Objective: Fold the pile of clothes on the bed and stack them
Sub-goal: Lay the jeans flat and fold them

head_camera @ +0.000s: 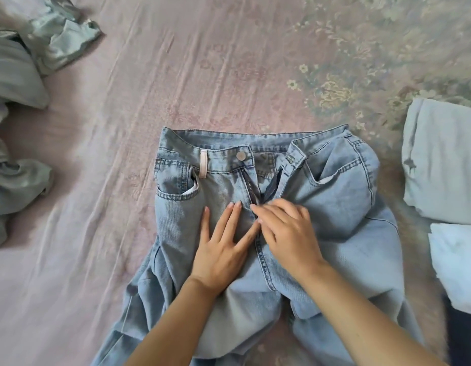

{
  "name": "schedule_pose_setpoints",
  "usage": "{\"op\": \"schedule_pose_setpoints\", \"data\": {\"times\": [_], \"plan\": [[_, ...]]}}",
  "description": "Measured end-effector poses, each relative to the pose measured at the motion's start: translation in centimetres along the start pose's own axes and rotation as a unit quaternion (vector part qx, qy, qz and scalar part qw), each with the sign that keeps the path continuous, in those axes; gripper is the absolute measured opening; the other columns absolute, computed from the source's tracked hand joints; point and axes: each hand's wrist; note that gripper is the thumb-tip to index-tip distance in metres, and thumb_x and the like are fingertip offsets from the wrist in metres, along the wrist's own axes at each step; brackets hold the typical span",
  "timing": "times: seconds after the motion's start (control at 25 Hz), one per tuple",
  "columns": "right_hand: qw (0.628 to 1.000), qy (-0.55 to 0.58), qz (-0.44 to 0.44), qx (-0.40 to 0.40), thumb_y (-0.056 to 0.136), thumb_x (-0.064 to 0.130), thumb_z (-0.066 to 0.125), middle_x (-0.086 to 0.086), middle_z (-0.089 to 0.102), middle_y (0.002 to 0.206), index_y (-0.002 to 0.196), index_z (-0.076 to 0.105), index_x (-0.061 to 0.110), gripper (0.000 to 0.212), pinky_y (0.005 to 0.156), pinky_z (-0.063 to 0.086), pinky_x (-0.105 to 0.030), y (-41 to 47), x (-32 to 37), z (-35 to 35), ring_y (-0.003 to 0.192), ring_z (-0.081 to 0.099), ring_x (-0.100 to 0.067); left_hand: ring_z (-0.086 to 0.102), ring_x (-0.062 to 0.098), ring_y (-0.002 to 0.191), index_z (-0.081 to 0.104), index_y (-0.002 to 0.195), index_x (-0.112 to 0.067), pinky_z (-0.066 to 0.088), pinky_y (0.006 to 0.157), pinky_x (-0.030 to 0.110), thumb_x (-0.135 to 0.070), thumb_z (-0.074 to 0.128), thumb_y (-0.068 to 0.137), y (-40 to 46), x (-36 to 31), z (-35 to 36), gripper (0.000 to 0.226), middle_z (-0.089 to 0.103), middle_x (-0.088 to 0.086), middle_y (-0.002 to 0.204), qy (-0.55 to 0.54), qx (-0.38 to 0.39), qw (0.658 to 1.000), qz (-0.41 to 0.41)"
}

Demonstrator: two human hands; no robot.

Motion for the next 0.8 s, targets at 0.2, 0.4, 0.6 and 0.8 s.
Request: {"op": "schedule_pose_setpoints", "data": {"times": [0.2, 0.4, 0.6, 0.8], "plan": [[0.996, 0.020, 0.038, 0.074, 0.084, 0.013, 0.053, -0.001, 0.066, 0.083, 0.080, 0.070, 0.011, 0.017, 0.060, 0.052, -0.036, -0.5, -1.3, 0.9, 0.076, 0.059, -0.026, 0.044, 0.034, 0.132, 0.046, 0.137, -0.018, 0.027, 0.104, 0.065, -0.029, 0.043, 0.092, -0.1, -0.1, 0.5, 0.047, 0.046, 0.024, 0.140, 0.000, 0.008, 1.000, 0.001], [0.989, 0.016, 0.052, 0.135, 0.077, 0.015, 0.075, 0.000, 0.063, 0.070, 0.069, 0.070, 0.013, 0.010, 0.049, 0.052, -0.030, 0.7, -1.2, 0.2, 0.058, 0.062, -0.023, 0.042, 0.031, 0.133, 0.050, 0.124, -0.009, 0.024, 0.105, 0.065, -0.027, 0.043, 0.088, -0.1, -0.4, 0.8, 0.041, 0.048, 0.022, 0.140, -0.013, 0.010, 1.000, -0.015], [0.968, -0.046, 0.009, 0.245, 0.072, 0.020, 0.082, 0.000, 0.060, 0.067, 0.066, 0.067, 0.014, 0.017, 0.046, 0.046, -0.028, 3.4, -0.4, -1.1, 0.058, 0.064, -0.024, 0.044, 0.031, 0.133, 0.060, 0.120, -0.007, 0.023, 0.106, 0.065, -0.026, 0.043, 0.086, -0.1, -0.3, 0.8, 0.042, 0.049, 0.022, 0.139, -0.018, 0.010, 1.000, -0.020], [0.915, -0.090, 0.044, 0.390, 0.096, 0.029, 0.054, -0.006, 0.064, 0.106, 0.104, 0.065, 0.013, 0.021, 0.078, 0.047, -0.035, 6.2, 0.1, -1.8, 0.101, 0.062, -0.029, 0.043, 0.032, 0.133, 0.063, 0.120, -0.007, 0.022, 0.106, 0.066, -0.028, 0.043, 0.085, 0.0, -0.4, 0.6, 0.045, 0.048, 0.022, 0.140, -0.018, 0.027, 0.999, -0.019]]}}
Point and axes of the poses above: each hand's wrist, its own y-axis towards the middle knuckle, its own z-axis out of the palm, x = y × z
